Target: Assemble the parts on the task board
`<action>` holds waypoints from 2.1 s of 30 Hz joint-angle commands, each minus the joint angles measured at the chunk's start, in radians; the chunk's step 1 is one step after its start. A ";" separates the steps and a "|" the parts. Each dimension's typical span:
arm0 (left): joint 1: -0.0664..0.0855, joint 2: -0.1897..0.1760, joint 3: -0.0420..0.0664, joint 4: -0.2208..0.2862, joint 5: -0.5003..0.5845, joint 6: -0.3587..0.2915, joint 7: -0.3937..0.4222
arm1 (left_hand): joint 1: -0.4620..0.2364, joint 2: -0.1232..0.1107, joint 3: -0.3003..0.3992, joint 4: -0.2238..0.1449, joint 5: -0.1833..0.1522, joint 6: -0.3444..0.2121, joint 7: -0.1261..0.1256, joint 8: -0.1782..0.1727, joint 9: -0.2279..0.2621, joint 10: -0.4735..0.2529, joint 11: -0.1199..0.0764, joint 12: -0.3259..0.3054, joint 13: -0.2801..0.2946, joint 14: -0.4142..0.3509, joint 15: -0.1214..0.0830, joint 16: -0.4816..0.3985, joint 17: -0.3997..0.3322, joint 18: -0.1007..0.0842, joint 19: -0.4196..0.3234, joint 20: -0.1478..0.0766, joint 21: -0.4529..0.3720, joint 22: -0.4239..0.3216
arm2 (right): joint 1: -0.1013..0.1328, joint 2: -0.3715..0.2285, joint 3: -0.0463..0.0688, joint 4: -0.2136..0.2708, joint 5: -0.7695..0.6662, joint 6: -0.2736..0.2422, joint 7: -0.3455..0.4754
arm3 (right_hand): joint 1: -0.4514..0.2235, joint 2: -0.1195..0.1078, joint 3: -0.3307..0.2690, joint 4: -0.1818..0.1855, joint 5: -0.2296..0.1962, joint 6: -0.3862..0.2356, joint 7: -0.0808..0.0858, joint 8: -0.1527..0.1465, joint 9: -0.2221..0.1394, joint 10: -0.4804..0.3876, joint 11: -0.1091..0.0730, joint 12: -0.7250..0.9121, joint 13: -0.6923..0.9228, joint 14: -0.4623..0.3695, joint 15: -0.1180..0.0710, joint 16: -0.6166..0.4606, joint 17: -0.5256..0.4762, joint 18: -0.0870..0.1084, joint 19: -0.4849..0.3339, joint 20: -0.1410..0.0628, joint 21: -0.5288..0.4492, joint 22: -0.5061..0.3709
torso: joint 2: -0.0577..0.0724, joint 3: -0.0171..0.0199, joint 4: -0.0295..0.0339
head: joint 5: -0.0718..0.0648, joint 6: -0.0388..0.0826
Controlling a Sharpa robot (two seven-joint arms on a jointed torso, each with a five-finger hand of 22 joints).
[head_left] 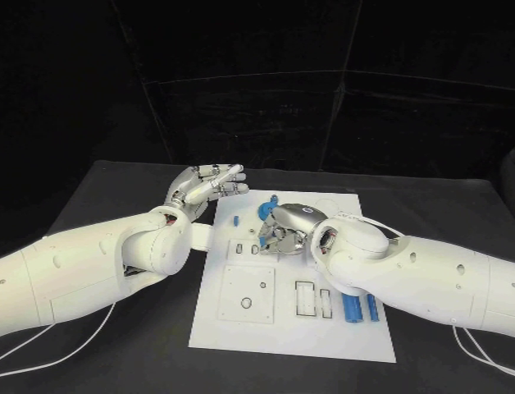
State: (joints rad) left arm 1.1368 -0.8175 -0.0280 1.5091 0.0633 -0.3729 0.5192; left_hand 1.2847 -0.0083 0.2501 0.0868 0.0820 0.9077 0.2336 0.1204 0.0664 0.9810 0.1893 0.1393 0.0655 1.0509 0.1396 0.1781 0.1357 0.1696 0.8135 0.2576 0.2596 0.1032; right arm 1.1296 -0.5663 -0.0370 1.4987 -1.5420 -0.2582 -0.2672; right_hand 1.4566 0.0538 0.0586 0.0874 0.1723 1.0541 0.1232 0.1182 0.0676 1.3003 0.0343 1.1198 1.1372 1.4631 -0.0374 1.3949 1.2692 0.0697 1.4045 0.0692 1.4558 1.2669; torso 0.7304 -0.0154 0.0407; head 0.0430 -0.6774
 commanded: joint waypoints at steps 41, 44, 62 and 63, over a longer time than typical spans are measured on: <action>0.002 0.005 0.001 -0.007 0.001 0.016 0.001 | -0.001 0.008 0.001 -0.011 -0.005 -0.002 0.012 -0.006 -0.001 -0.003 0.002 -0.006 -0.001 0.000 0.007 -0.006 0.001 0.014 0.006 0.004 -0.004 -0.002 | -0.008 0.004 0.000 0.004 -0.071 0.091 -0.027 | -0.054 -0.070 0.024 0.003 0.011 -0.040 0.017 -0.028 -0.002 -0.057 0.016 -0.102 -0.087 0.043 0.012 -0.015 -0.021 0.002 -0.023 0.014 -0.019 -0.039 | 0.000 0.0000 0.0004 | -0.005 -0.003; 0.002 0.005 0.001 -0.008 0.001 0.016 0.001 | -0.001 0.008 0.001 -0.012 -0.005 -0.003 0.012 -0.006 -0.001 -0.003 0.002 -0.006 -0.001 -0.001 0.007 -0.007 0.001 0.014 0.006 0.004 -0.005 -0.003 | -0.009 0.004 0.000 0.005 -0.072 0.087 -0.028 | -0.061 -0.077 0.024 0.006 0.012 -0.046 0.019 -0.031 -0.002 -0.058 0.018 -0.106 -0.090 0.042 0.013 -0.016 -0.022 0.002 -0.023 0.015 -0.020 -0.040 | 0.000 0.0000 0.0002 | -0.006 -0.003; 0.002 0.004 0.001 -0.008 0.001 0.019 0.000 | -0.002 0.010 0.002 -0.016 -0.005 0.001 0.009 -0.005 0.000 0.001 0.000 -0.005 0.000 -0.003 0.007 -0.011 0.001 0.014 0.005 0.004 -0.007 -0.005 | -0.010 0.001 0.000 0.016 -0.066 -0.056 -0.004 | -0.155 -0.140 -0.047 0.067 0.033 -0.146 0.040 -0.053 -0.003 -0.123 0.040 -0.175 -0.167 0.040 0.032 -0.025 -0.022 0.006 -0.034 0.031 -0.033 -0.062 | 0.000 0.0002 0.0004 | -0.007 -0.001; 0.002 0.004 0.001 -0.009 0.000 0.020 0.000 | -0.002 0.010 0.002 -0.017 -0.005 0.002 0.008 -0.004 0.000 0.003 -0.001 -0.005 0.000 -0.003 0.007 -0.011 0.001 0.014 0.005 0.004 -0.008 -0.005 | -0.010 0.000 0.000 0.019 -0.066 -0.070 0.003 | -0.155 -0.142 -0.051 0.069 0.035 -0.149 0.041 -0.052 -0.002 -0.124 0.041 -0.175 -0.168 0.040 0.032 -0.025 -0.022 0.006 -0.034 0.032 -0.033 -0.063 | 0.000 0.0008 0.0002 | -0.007 0.000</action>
State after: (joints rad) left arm 1.1368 -0.8138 -0.0280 1.4998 0.0648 -0.3673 0.5161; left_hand 1.2847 -0.0083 0.2525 0.0750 0.0820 0.9077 0.2336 0.1204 0.0664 0.9810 0.1893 0.1393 0.0654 1.0509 0.1397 0.1697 0.1354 0.1696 0.8135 0.2576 0.2557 0.0991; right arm 1.1174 -0.5656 -0.0375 1.5121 -1.6074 -0.2474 -0.2821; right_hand 1.3065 -0.0851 0.0138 0.1565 0.2036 0.9108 0.1638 0.0689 0.0659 1.1841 0.0751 0.9437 0.9707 1.4669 -0.0124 1.3738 1.2463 0.0697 1.3756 0.0981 1.4287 1.2057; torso 0.7301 -0.0154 0.0412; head 0.0356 -0.6786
